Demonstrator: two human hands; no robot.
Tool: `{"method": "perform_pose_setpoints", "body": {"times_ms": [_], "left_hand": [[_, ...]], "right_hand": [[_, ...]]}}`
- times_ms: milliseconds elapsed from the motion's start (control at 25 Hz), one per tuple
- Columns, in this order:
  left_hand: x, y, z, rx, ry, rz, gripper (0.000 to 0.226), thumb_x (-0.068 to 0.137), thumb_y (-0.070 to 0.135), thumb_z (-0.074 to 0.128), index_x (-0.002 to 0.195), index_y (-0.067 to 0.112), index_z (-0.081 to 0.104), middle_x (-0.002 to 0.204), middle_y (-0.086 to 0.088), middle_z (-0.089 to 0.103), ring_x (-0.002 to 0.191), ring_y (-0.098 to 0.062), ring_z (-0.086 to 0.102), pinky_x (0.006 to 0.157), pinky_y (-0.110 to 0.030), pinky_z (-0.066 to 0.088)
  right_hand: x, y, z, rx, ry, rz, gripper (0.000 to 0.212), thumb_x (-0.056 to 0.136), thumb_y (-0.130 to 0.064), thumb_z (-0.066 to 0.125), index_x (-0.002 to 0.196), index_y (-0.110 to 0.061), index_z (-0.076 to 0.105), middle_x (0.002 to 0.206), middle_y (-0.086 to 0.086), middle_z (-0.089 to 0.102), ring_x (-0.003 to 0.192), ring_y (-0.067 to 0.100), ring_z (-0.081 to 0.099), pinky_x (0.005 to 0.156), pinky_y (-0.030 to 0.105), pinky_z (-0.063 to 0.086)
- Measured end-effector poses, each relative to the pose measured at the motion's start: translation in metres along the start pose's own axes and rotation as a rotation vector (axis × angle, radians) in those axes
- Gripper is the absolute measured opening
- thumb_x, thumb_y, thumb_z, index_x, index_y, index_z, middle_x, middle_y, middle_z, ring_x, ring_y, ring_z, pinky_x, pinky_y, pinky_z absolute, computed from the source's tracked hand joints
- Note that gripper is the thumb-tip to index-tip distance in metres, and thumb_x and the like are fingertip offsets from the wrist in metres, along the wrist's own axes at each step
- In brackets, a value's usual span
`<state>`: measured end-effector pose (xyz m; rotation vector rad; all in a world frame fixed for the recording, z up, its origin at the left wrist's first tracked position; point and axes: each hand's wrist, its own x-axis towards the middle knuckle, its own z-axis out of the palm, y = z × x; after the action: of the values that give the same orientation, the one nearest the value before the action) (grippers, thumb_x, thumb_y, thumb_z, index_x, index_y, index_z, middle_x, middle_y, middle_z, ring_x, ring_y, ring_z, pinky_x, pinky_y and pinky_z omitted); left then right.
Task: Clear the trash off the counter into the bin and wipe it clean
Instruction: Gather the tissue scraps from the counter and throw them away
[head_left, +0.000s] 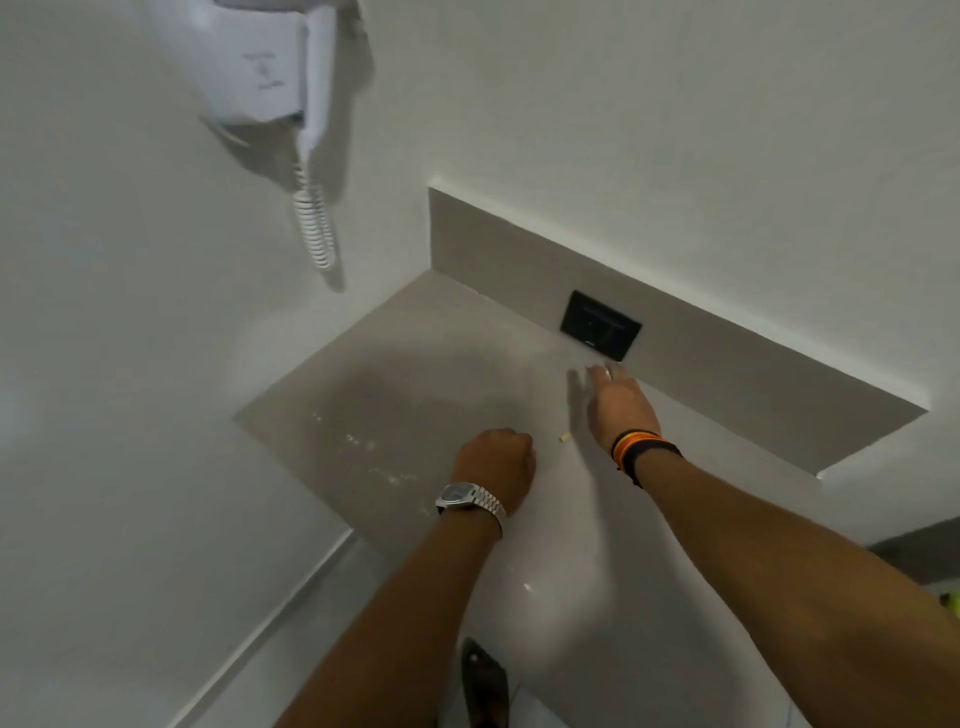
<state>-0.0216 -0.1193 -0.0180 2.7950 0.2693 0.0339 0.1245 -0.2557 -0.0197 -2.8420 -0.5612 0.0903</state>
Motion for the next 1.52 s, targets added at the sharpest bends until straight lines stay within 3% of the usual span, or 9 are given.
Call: {"method": "perform_pose_setpoints", "body": {"times_ms": [160,320,520,720,920,1120,1240,1360,1520], "left_hand": [[0.067,0.022,0.035,0.046,-0.049,-0.006,0.027,0.095,0.03,0.053,0.105,0.013,0.07,0.103,-0.01,0.066,0.091,-0.033,0.065,0.067,-0.039,0.052],[0.087,0.031,0.051,0.165,-0.161,0.009,0.01,0.086,0.016,0.069,0.092,0.011,0.076,0.096,-0.008,0.067,0.08,-0.029,0.067,0.058,-0.035,0.051],[0.098,0.041,0.051,0.235,-0.202,0.082,0.01,0.079,0.009,0.075,0.089,0.008,0.072,0.093,-0.012,0.067,0.073,-0.031,0.07,0.057,-0.035,0.052],[0.082,0.034,0.042,0.03,-0.089,-0.01,0.023,0.088,0.024,0.059,0.101,0.006,0.064,0.107,-0.012,0.063,0.083,-0.036,0.068,0.063,-0.036,0.047],[-0.025,-0.033,0.002,-0.193,0.017,-0.234,0.024,0.082,0.035,0.059,0.09,0.012,0.056,0.093,-0.01,0.065,0.08,-0.037,0.065,0.067,-0.039,0.05],[-0.203,-0.112,-0.004,-0.173,0.062,-0.431,0.025,0.097,0.035,0.045,0.094,0.012,0.053,0.078,-0.011,0.068,0.069,-0.034,0.064,0.057,-0.033,0.044],[-0.311,-0.145,0.028,-0.329,0.073,-0.658,0.02,0.1,0.03,0.041,0.085,0.018,0.046,0.07,-0.003,0.059,0.062,-0.024,0.057,0.056,-0.03,0.037],[-0.358,-0.142,0.067,-0.578,0.094,-0.825,0.026,0.1,0.026,0.041,0.075,0.02,0.047,0.064,-0.002,0.058,0.055,-0.019,0.053,0.051,-0.028,0.041],[-0.408,-0.15,0.164,-0.707,0.05,-0.993,0.029,0.099,0.03,0.044,0.086,0.012,0.062,0.072,-0.008,0.069,0.056,-0.022,0.059,0.05,-0.028,0.048]], "right_hand": [[0.068,0.033,0.029,-0.149,-0.119,-0.098,0.058,0.085,0.005,0.057,0.14,-0.009,0.048,0.14,0.021,0.049,0.126,0.039,0.051,0.1,0.043,0.049],[0.089,0.038,0.034,-0.319,-0.119,-0.225,0.027,0.082,0.003,0.061,0.107,-0.005,0.066,0.099,0.016,0.065,0.085,0.033,0.065,0.071,0.037,0.056],[0.088,0.024,0.029,-0.347,-0.078,-0.27,0.024,0.081,0.003,0.061,0.103,-0.005,0.064,0.098,0.016,0.067,0.083,0.031,0.066,0.066,0.035,0.055],[0.052,0.008,0.032,-0.005,0.022,-0.112,0.021,0.091,-0.016,0.057,0.108,-0.006,0.063,0.109,0.017,0.063,0.078,0.036,0.065,0.064,0.035,0.053],[-0.031,-0.052,0.03,0.316,-0.03,-0.083,0.019,0.091,-0.011,0.054,0.105,-0.009,0.067,0.102,0.013,0.067,0.092,0.032,0.064,0.082,0.036,0.052],[-0.148,-0.144,0.054,0.442,-0.146,-0.259,0.018,0.093,-0.016,0.055,0.104,-0.012,0.069,0.097,0.01,0.072,0.091,0.027,0.067,0.082,0.035,0.054],[-0.233,-0.193,0.097,0.482,-0.289,-0.393,0.017,0.091,-0.013,0.059,0.103,-0.01,0.071,0.098,0.01,0.073,0.09,0.024,0.068,0.082,0.035,0.056],[-0.278,-0.191,0.135,0.466,-0.377,-0.329,0.012,0.092,-0.01,0.058,0.096,-0.009,0.069,0.093,0.009,0.07,0.085,0.026,0.067,0.075,0.033,0.055],[-0.324,-0.179,0.231,0.305,-0.529,-0.305,0.012,0.091,-0.008,0.056,0.092,-0.01,0.068,0.093,0.005,0.07,0.081,0.019,0.061,0.079,0.031,0.055]]}}
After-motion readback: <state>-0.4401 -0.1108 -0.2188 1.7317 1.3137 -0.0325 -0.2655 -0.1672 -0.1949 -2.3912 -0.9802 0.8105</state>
